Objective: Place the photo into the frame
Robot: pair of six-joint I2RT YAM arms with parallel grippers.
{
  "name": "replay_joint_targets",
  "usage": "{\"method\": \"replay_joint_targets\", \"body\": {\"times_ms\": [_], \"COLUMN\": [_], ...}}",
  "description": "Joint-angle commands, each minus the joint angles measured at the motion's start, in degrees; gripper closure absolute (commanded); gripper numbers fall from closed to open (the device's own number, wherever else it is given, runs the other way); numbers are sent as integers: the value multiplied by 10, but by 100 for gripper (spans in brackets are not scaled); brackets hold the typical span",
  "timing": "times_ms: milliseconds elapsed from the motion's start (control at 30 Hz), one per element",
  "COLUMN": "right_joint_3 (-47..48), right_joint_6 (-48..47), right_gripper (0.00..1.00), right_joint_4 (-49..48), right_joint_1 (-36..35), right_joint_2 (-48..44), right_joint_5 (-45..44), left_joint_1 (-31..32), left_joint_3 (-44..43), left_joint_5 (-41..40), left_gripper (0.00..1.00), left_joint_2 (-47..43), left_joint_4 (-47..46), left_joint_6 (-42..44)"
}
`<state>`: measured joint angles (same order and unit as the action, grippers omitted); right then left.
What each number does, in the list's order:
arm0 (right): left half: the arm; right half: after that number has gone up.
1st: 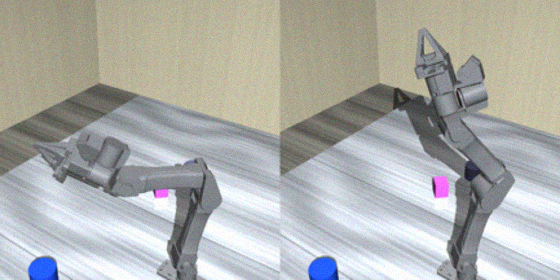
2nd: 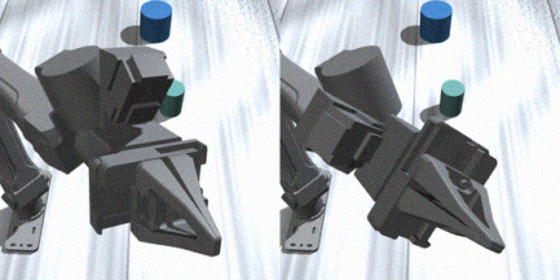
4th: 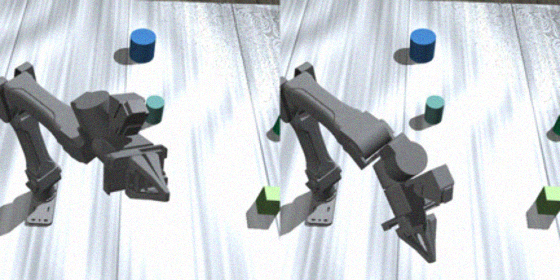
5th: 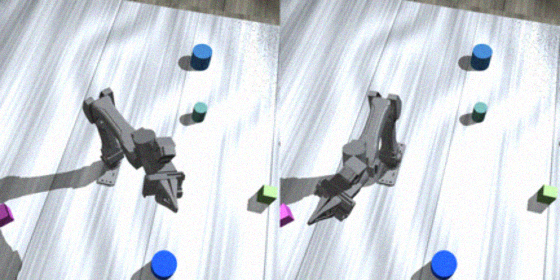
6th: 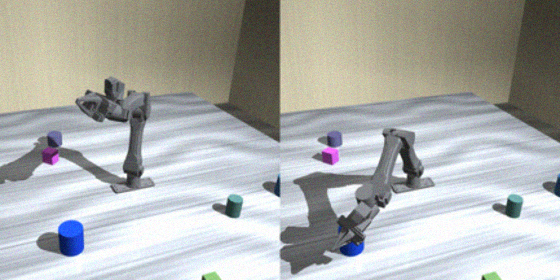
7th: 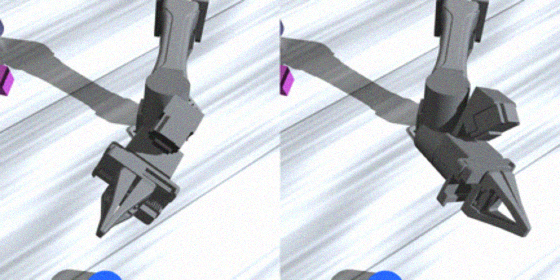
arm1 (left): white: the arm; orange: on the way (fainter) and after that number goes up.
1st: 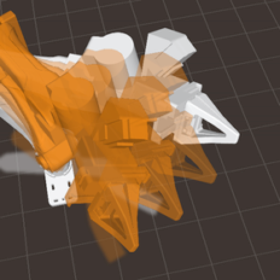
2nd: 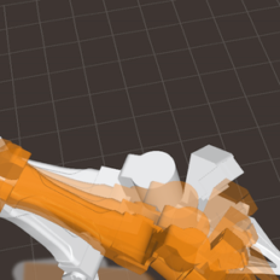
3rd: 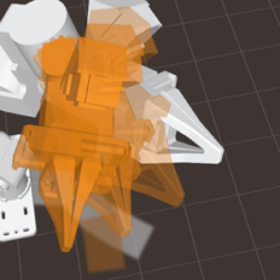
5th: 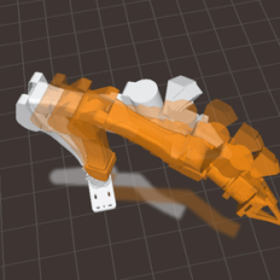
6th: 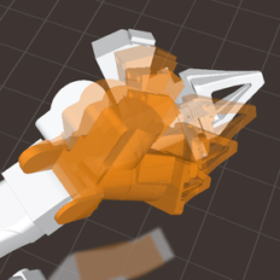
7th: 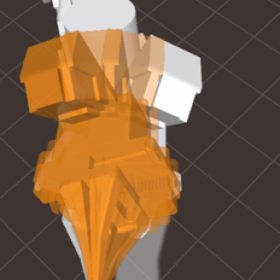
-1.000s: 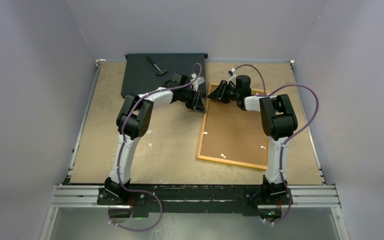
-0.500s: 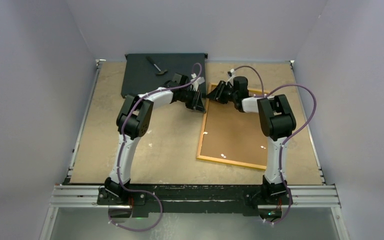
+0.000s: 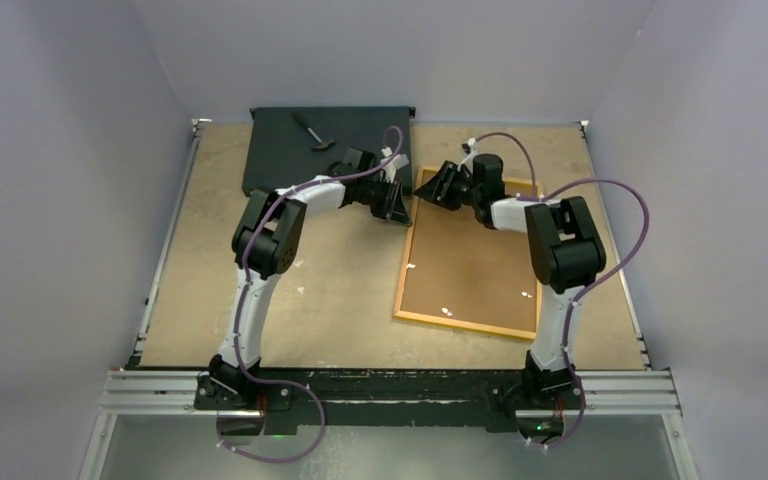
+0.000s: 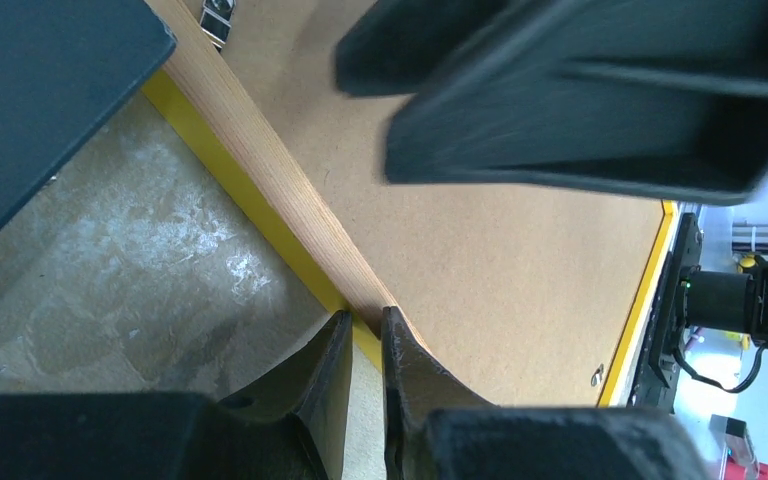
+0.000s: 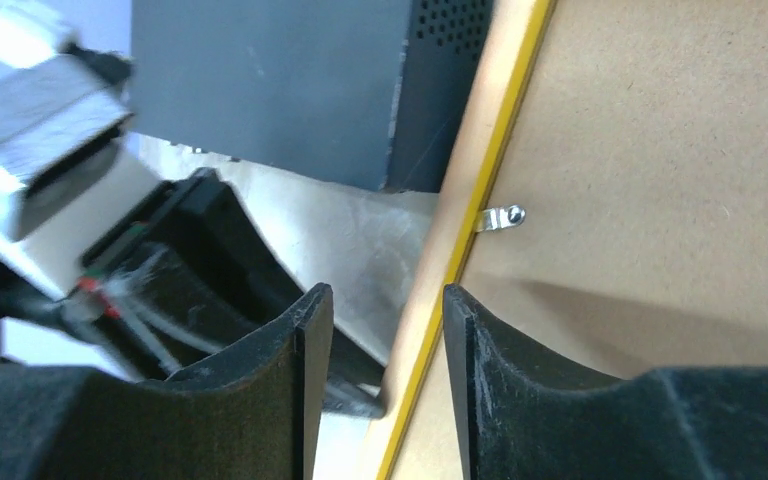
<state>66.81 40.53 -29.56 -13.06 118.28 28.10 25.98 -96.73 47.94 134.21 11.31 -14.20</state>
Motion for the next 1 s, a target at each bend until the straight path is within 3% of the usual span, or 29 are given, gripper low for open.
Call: {"method": "replay_joint_targets", "body": {"times_ms": [0,200,500,967], "right_joint_3": [-28,-39,-1,2], "right_joint_6": [7,0,-46,-37], "right_gripper": [49,33,28,23], "right_joint_4": [-3,59,216,251], "right_joint_1": [20,57,74,115], "right_joint_2": [-79,-99,-151,-156], "right_joint_5": [2,-55,-260,-299], "left_joint_1": [10,36,52,57], "left_joint_3": [31,83,125,158], "left_joint_5": [2,16,18,15], "left_gripper": [87,87,87,86], "left_joint_2": [-13,-30,-36,-122], "left_joint_4": [29,10,21,161], "left_joint_6": [19,36,68,215]}}
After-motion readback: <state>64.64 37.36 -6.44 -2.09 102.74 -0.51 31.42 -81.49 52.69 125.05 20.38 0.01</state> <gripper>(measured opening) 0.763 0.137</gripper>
